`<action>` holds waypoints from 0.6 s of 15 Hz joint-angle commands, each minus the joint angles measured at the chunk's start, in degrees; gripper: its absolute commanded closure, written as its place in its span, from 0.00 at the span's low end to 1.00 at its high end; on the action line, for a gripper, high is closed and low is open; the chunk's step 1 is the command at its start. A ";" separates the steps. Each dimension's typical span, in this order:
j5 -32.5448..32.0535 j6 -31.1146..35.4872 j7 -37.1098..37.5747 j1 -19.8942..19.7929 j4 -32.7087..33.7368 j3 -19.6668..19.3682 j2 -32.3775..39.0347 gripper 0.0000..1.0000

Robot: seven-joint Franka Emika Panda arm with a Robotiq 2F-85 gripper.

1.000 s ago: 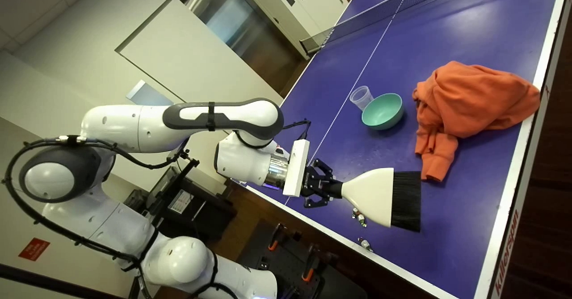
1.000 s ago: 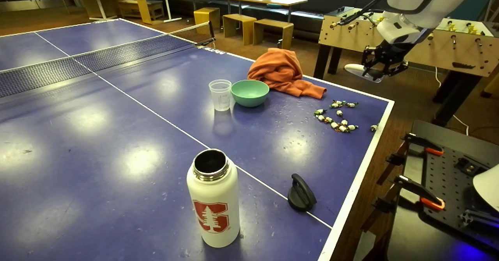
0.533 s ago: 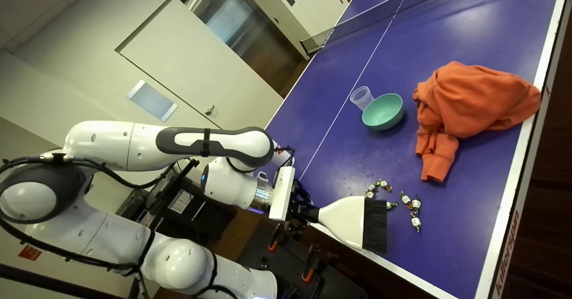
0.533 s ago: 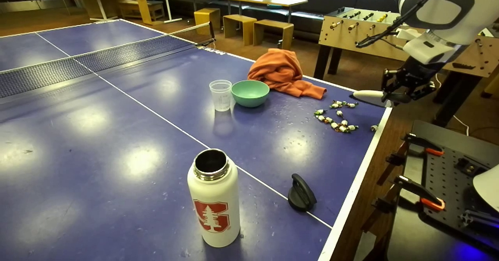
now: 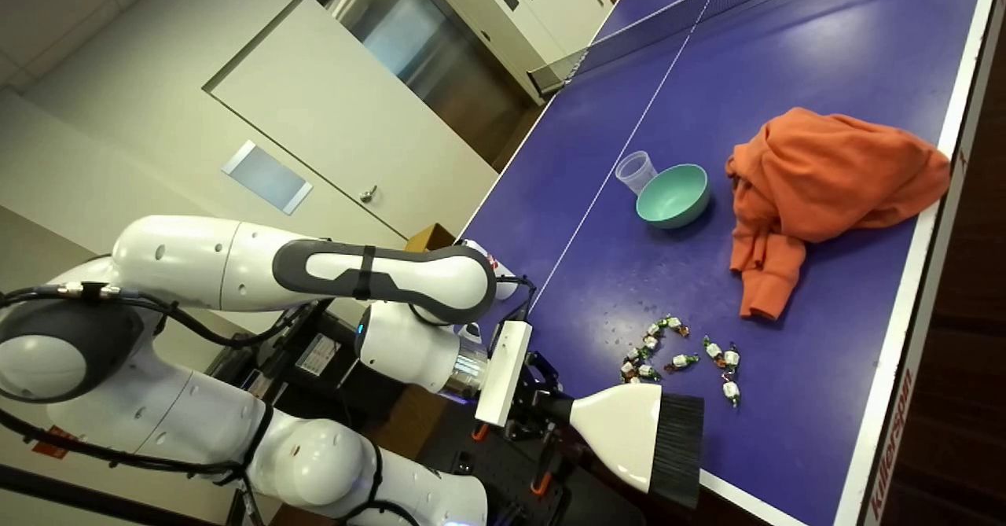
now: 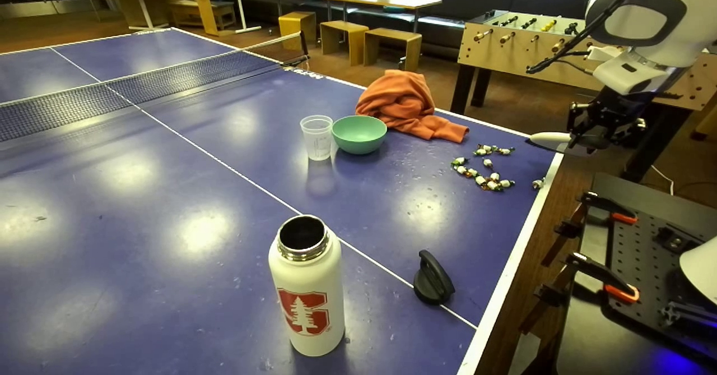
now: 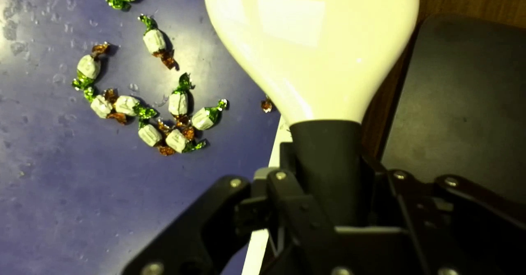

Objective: Sweep the candy to the left using the white and black brush

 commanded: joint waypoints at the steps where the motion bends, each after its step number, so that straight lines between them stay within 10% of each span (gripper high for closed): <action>1: -0.02 0.00 -0.96 -0.04 0.26 -0.97 -0.09 0.88; 2: -0.02 0.00 -1.25 -0.08 0.34 -1.50 -0.13 0.63; 5: -0.02 0.00 -1.23 -0.04 0.06 -1.40 0.00 0.63; 6: -0.02 0.00 -1.20 0.01 0.06 -1.31 0.05 0.88; 9: -0.02 0.42 -1.84 -0.55 -0.03 -2.87 -1.82 0.88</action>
